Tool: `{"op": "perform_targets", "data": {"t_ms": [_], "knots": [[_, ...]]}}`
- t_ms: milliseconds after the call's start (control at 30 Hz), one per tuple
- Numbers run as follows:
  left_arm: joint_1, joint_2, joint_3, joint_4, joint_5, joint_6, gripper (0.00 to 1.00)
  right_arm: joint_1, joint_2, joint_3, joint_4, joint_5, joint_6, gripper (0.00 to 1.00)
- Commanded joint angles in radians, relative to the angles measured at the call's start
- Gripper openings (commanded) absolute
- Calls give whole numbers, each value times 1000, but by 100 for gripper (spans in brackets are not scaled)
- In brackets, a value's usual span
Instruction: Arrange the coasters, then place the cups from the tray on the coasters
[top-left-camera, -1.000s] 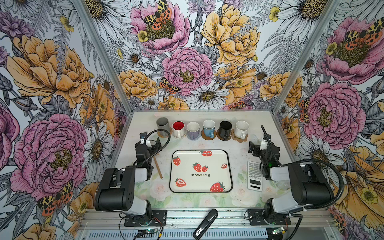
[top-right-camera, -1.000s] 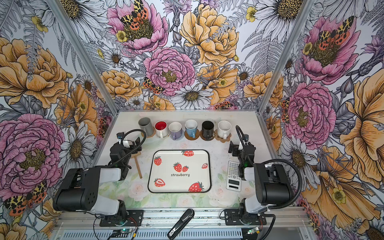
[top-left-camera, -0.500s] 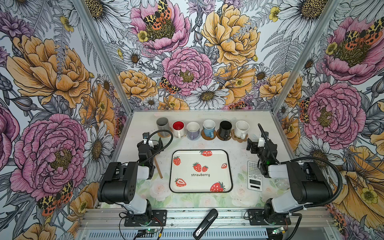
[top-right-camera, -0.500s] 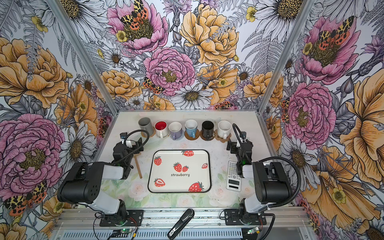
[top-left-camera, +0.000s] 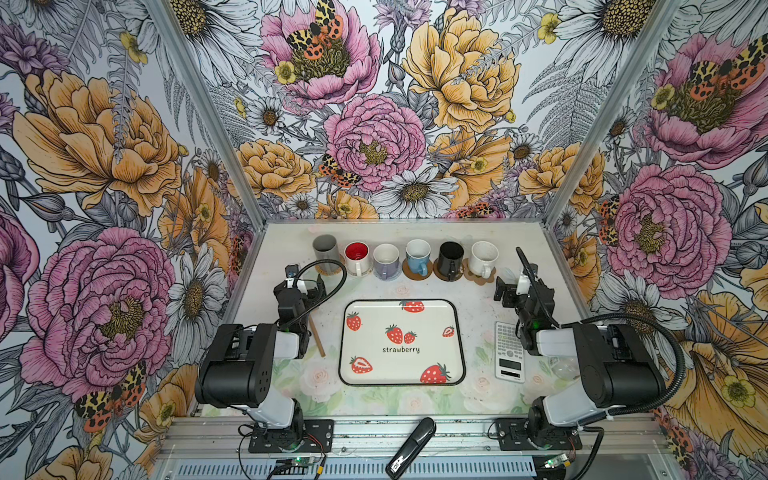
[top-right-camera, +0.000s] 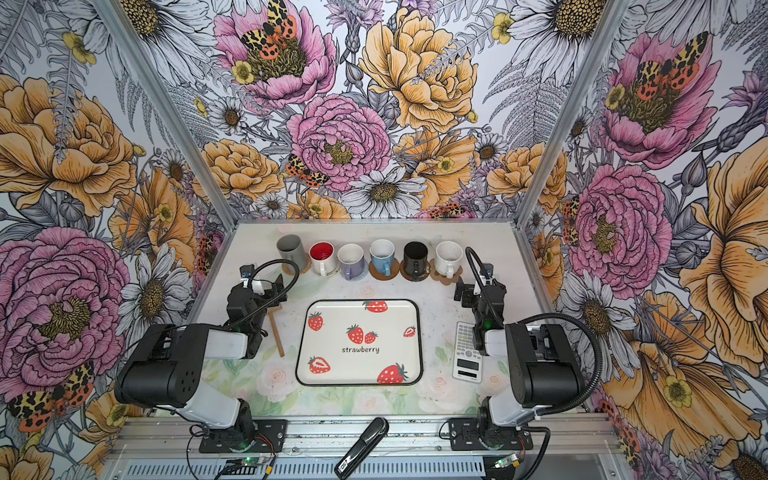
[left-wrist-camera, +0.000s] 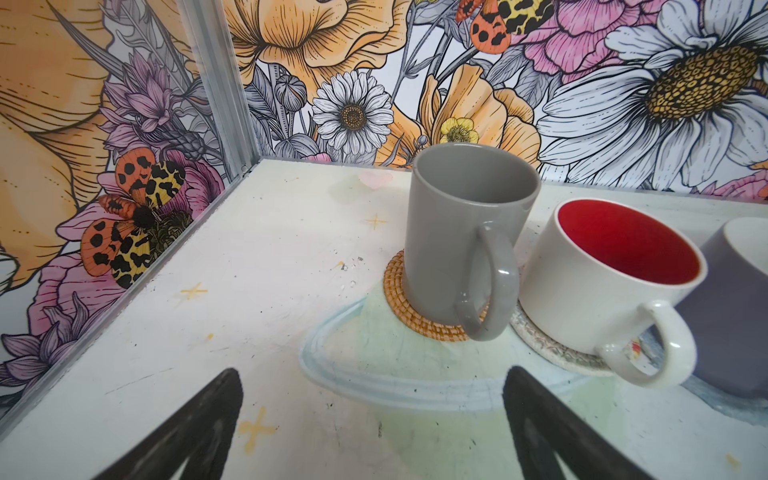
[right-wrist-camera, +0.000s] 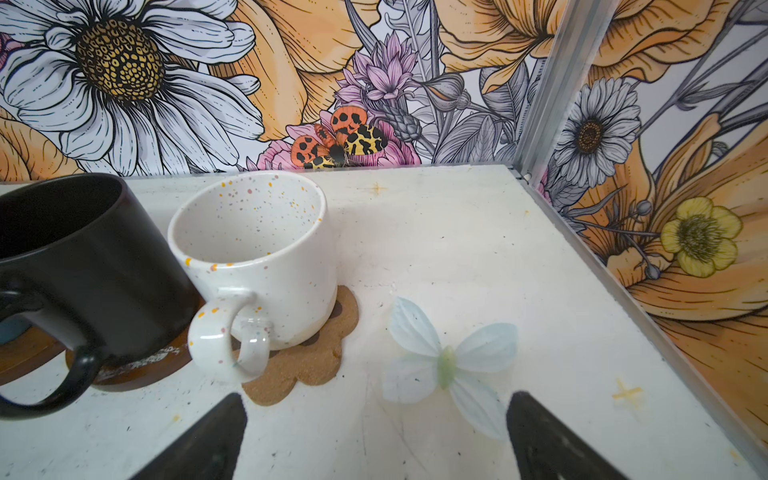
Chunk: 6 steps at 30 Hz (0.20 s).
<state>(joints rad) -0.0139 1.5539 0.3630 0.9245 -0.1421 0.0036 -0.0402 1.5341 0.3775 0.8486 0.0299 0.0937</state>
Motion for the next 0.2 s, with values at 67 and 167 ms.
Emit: {"op": "perform_targets", "data": {"t_ms": [67, 167], "knots": [[-4, -3, 9, 30, -14, 13, 99, 2, 3, 22, 4, 10, -9, 100], [-4, -2, 9, 31, -14, 13, 99, 2, 2, 20, 6, 10, -8, 100]]}}
